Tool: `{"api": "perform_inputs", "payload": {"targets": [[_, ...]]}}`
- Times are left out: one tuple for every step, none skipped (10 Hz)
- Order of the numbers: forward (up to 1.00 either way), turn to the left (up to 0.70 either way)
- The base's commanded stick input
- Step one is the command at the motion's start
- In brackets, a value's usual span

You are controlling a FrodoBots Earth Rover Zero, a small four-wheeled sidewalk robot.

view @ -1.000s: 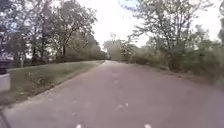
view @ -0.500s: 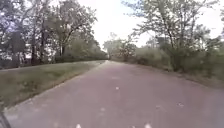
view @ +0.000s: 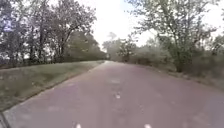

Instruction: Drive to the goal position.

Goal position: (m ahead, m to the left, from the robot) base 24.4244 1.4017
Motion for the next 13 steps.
{"api": "perform_inputs", "payload": {"targets": [[1.00, 0.00], [1.00, 0.00], [1.00, 0.00], [1.00, 0.00], [1.00, 0.00], [1.00, 0.00], [1.00, 0.00], [1.00, 0.00], [1.00, 0.00], [1.00, 0.00], [1.00, 0.00], [1.00, 0.00], [1.00, 0.00]]}}
